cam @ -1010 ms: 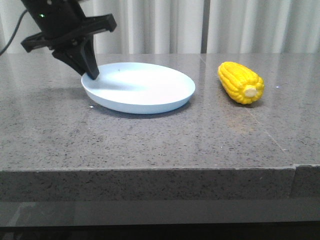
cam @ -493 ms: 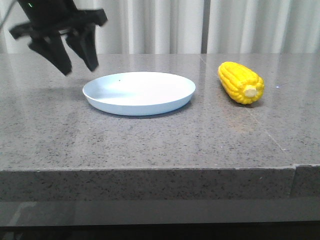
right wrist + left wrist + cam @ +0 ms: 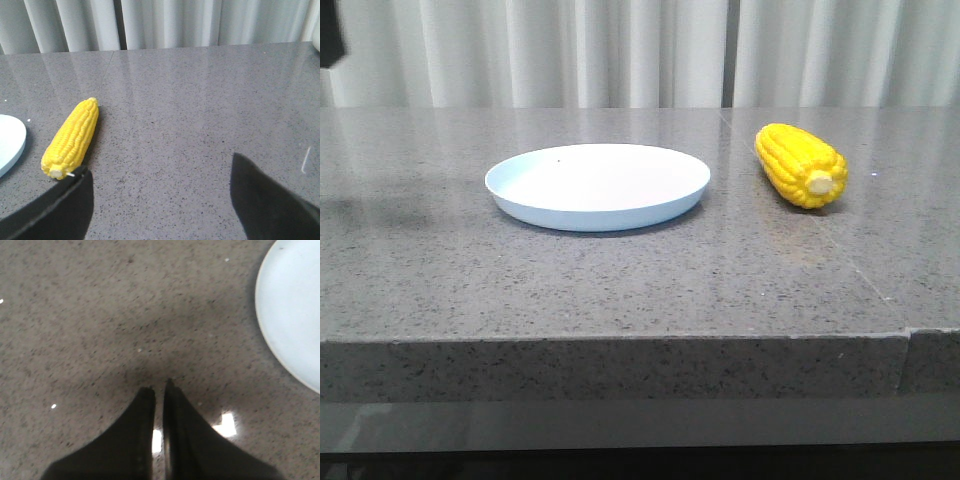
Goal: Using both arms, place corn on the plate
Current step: 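Lift the left gripper off the plate and withdraw it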
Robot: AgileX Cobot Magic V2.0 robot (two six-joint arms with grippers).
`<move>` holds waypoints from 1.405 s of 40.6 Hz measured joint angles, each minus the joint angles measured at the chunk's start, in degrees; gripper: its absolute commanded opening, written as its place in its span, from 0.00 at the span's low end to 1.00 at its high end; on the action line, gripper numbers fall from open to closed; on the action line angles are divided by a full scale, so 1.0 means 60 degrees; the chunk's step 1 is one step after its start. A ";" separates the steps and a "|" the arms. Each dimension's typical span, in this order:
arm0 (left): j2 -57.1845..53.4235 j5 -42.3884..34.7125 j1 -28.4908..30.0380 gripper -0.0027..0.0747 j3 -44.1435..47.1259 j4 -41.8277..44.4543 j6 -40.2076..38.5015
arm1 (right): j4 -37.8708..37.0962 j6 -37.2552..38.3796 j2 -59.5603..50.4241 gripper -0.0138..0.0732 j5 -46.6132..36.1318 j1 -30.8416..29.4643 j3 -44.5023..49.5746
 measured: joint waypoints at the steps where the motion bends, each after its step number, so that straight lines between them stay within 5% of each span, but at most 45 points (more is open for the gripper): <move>1: -0.0233 -0.0039 0.0138 0.01 0.0160 0.0018 -0.0009 | 0.0000 0.0000 0.0000 0.84 0.0000 0.0000 0.0000; 10: -0.2391 -0.0951 0.1062 0.01 0.2100 0.0075 -0.0032 | 0.0000 0.0000 0.0000 0.84 0.0000 0.0000 0.0000; 36: -1.0201 -0.5637 0.1156 0.01 0.8574 0.0098 -0.0032 | 0.0000 0.0000 0.0000 0.84 0.0000 0.0000 0.0000; 57: -1.2269 -0.5880 0.1156 0.01 0.9197 0.0120 -0.0032 | 0.0000 -0.0018 0.0327 0.84 0.0018 0.0000 -0.0339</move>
